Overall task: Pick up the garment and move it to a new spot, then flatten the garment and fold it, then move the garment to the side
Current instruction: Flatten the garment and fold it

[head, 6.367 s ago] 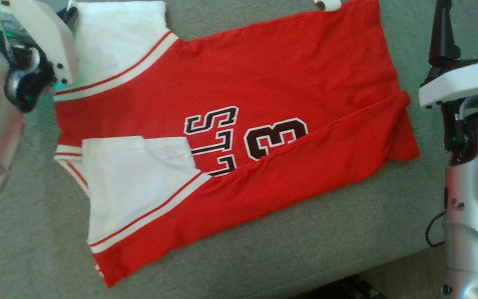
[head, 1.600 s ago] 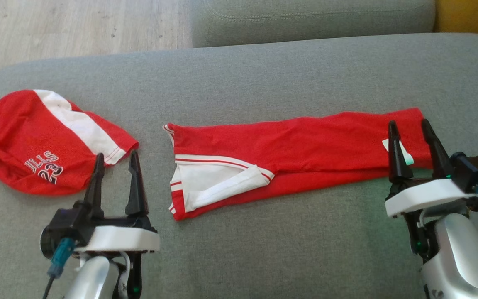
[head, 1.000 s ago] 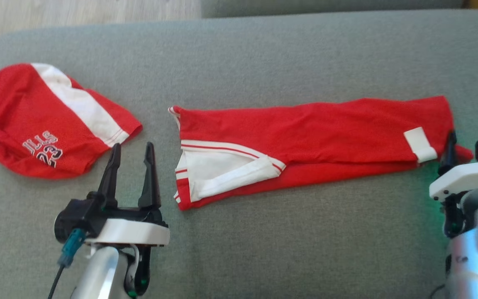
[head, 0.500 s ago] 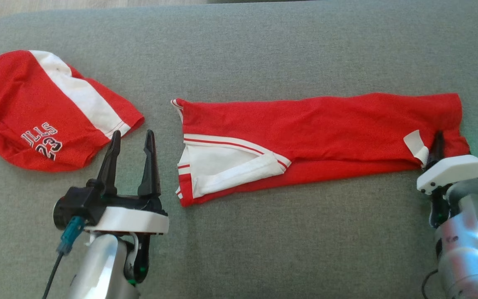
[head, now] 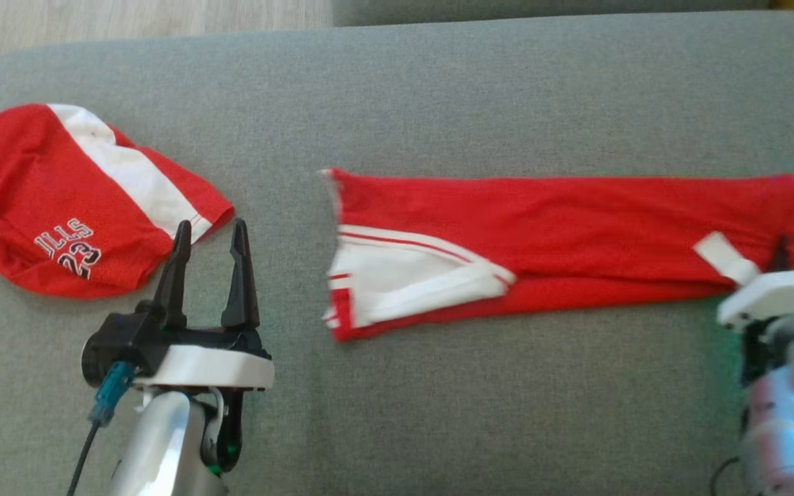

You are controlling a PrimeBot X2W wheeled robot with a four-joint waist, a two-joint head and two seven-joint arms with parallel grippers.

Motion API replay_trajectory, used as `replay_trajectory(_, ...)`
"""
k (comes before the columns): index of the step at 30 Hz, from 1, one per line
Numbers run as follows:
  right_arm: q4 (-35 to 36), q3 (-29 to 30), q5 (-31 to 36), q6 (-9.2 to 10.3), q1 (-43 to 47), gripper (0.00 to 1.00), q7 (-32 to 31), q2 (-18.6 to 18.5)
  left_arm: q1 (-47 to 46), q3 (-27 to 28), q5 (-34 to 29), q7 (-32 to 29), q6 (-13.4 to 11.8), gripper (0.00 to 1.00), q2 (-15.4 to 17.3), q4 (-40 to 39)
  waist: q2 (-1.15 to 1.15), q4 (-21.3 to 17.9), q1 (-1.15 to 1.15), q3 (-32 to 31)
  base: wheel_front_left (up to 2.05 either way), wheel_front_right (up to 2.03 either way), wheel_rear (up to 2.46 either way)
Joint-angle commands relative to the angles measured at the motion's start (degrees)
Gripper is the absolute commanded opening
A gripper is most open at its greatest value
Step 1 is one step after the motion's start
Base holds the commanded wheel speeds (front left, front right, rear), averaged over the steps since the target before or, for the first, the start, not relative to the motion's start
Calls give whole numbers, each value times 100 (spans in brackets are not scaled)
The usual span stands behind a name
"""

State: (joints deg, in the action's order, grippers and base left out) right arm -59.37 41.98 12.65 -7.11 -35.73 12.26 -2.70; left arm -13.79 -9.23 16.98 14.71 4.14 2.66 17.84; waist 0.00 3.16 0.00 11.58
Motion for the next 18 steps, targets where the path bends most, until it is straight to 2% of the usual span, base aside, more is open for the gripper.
replay_trajectory(1, 442, 150, 198, -37, -27, 0, -26, -140, -64, 200, -36, 29, 39, 100, 24, -149, 0, -23, 0, -55, 0, 0, 0)
replay_trajectory(5, 966, 638, 516, -37, 12, 0, -156, -195, -13, 190, 26, 29, 22, 100, 23, -157, 0, -45, 0, -130, 0, 0, 0)
replay_trajectory(9, 1234, 731, 616, -37, -38, 0, -213, -109, 28, 211, 46, 29, 6, 100, 22, -161, 0, -73, 0, -214, 0, 0, 0)
replay_trajectory(14, 1259, 337, 478, -37, -102, 0, -135, -30, 67, 210, 56, 29, -5, 100, 22, -138, 0, -88, 0, -339, 0, 0, 0)
replay_trajectory(18, 633, -756, -237, -37, -277, 0, 63, -21, 116, 184, 65, 29, -7, 100, 22, -101, 0, -55, 0, -504, 0, 0, 0)
